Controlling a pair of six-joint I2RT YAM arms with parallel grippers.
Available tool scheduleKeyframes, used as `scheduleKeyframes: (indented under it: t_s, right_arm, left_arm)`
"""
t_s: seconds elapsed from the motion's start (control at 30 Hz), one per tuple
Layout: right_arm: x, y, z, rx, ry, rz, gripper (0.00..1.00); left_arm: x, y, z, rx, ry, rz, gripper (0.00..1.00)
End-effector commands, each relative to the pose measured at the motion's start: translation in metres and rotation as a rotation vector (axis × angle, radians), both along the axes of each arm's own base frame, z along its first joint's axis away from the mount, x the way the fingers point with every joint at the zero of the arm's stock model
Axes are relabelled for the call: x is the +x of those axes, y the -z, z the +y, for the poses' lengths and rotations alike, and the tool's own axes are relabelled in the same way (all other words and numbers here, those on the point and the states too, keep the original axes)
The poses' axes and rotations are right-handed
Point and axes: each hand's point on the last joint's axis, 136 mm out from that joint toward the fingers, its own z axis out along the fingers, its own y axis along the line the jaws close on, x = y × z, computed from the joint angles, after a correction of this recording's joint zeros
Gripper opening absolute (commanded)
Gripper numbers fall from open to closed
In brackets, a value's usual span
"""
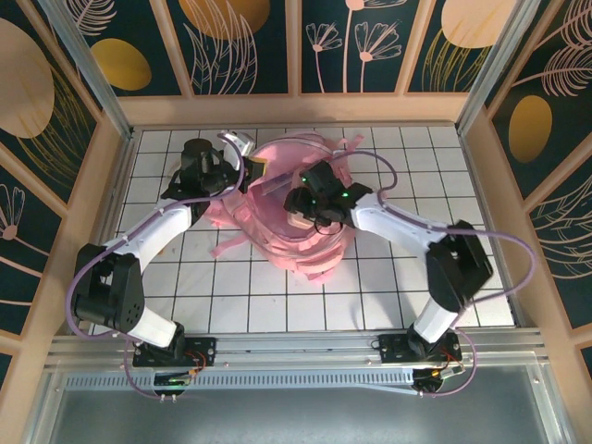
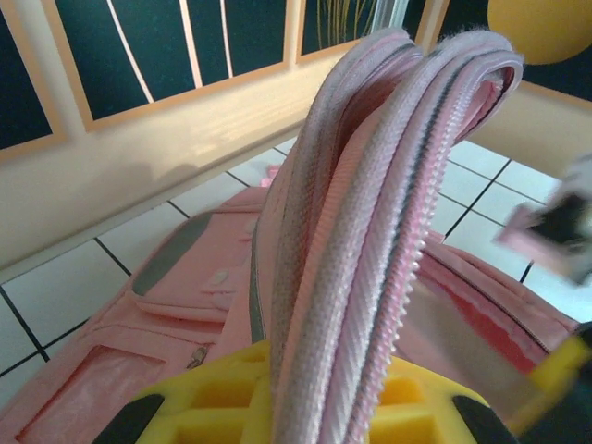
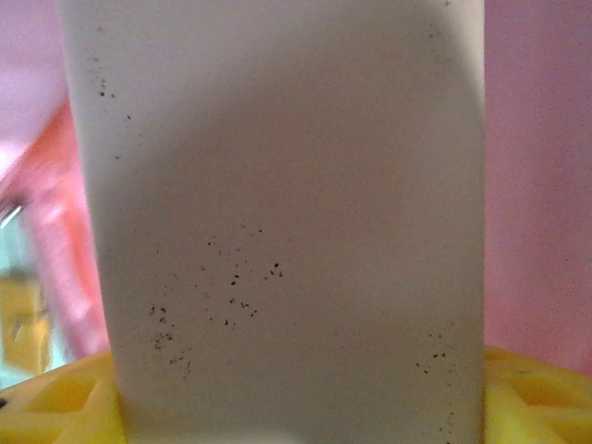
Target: Pack books, pencil case, and school supplies into a backpack
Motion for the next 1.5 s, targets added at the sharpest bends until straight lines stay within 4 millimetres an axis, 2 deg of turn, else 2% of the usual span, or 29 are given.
scheduleKeyframes:
  t_s: [0.0, 0.1, 0.2, 0.23, 0.33, 0.37, 0.43, 0.5, 0.57, 0.7, 0.83, 0.87, 0.97, 1.0, 1.03, 1.1, 1.13, 1.2, 1.3, 1.33, 1.37, 1.4, 1.43, 1.47]
  right_arm:
    - [0.045, 0.009, -0.001, 0.073, 0.341, -0.008, 0.50]
    - [0.070, 0.016, 0.032, 0.139, 0.363, 0.028, 0.51]
    - [0.089, 0.006, 0.058, 0.242, 0.379, 0.024, 0.56]
    - [0.095, 0.002, 0.063, 0.277, 0.385, 0.016, 0.60]
    - [0.105, -0.004, 0.065, 0.314, 0.386, 0.002, 0.71]
    - [0.105, -0.005, 0.063, 0.326, 0.379, 0.000, 0.75]
    - [0.102, -0.019, 0.058, 0.400, 0.350, -0.016, 0.80]
    - [0.096, -0.037, 0.056, 0.493, 0.284, -0.035, 0.80]
    - [0.084, -0.051, 0.045, 0.515, 0.245, -0.038, 0.80]
    - [0.053, -0.060, 0.014, 0.475, 0.216, -0.061, 0.76]
    - [0.016, -0.060, 0.008, 0.470, 0.144, -0.062, 0.73]
    - [0.010, -0.058, 0.005, 0.448, 0.130, -0.066, 0.73]
    - [-0.006, -0.075, -0.005, 0.388, 0.006, -0.189, 0.73]
    - [-0.008, -0.080, -0.013, 0.348, -0.014, -0.231, 0.73]
    - [-0.010, -0.083, -0.024, 0.303, -0.029, -0.263, 0.74]
    - [-0.014, -0.093, -0.038, 0.239, -0.104, -0.337, 0.74]
    - [-0.015, -0.099, -0.046, 0.204, -0.136, -0.371, 0.74]
    - [-0.016, -0.106, -0.066, 0.121, -0.149, -0.398, 0.75]
    - [-0.016, -0.116, -0.098, 0.004, -0.123, -0.381, 0.75]
    - [-0.013, -0.120, -0.120, -0.057, -0.069, -0.361, 0.75]
    - [-0.011, -0.123, -0.141, -0.131, -0.011, -0.351, 0.76]
    - [-0.011, -0.134, -0.154, -0.188, 0.004, -0.369, 0.76]
    - [-0.012, -0.145, -0.155, -0.218, -0.029, -0.403, 0.76]
    - [-0.013, -0.151, -0.149, -0.211, -0.083, -0.429, 0.76]
  left_arm:
    - [-0.020, -0.079, -0.009, -0.159, 0.090, -0.196, 0.00]
    - [-0.024, -0.074, -0.008, -0.154, 0.093, -0.200, 0.00]
    - [-0.026, -0.069, -0.009, -0.150, 0.104, -0.190, 0.00]
    - [-0.027, -0.068, -0.009, -0.152, 0.105, -0.185, 0.00]
    - [-0.027, -0.070, -0.009, -0.171, 0.104, -0.176, 0.00]
    - [-0.028, -0.058, -0.009, -0.172, 0.101, -0.148, 0.00]
    - [-0.029, -0.054, -0.009, -0.182, 0.101, -0.129, 0.02]
    - [-0.030, -0.050, -0.009, -0.184, 0.104, -0.114, 0.02]
    - [-0.031, -0.048, -0.008, -0.183, 0.102, -0.115, 0.02]
    - [-0.033, -0.047, -0.009, -0.185, 0.109, -0.112, 0.01]
    - [-0.031, -0.049, -0.011, -0.215, 0.112, -0.083, 0.04]
    - [-0.031, -0.049, -0.011, -0.220, 0.117, -0.075, 0.12]
    - [-0.030, -0.042, -0.011, -0.193, 0.107, -0.024, 0.51]
    - [-0.027, -0.033, -0.005, -0.155, 0.064, 0.018, 0.68]
    - [-0.024, -0.036, 0.001, -0.120, 0.017, 0.048, 0.81]
    - [-0.028, -0.033, 0.011, -0.071, -0.032, 0.102, 0.89]
    - [-0.035, -0.032, 0.014, -0.064, -0.034, 0.118, 0.98]
    - [-0.045, -0.029, 0.022, -0.082, -0.078, 0.174, 0.99]
    - [-0.042, -0.027, 0.058, -0.168, -0.345, 0.290, 0.99]
    - [-0.050, -0.019, 0.063, -0.181, -0.348, 0.336, 0.99]
    - [-0.061, -0.017, 0.059, -0.191, -0.296, 0.366, 0.99]
    - [-0.072, -0.013, 0.057, -0.191, -0.260, 0.398, 0.99]
    - [-0.076, -0.004, 0.063, -0.174, -0.293, 0.441, 0.99]
    - [-0.076, 0.008, 0.070, -0.153, -0.343, 0.489, 0.99]
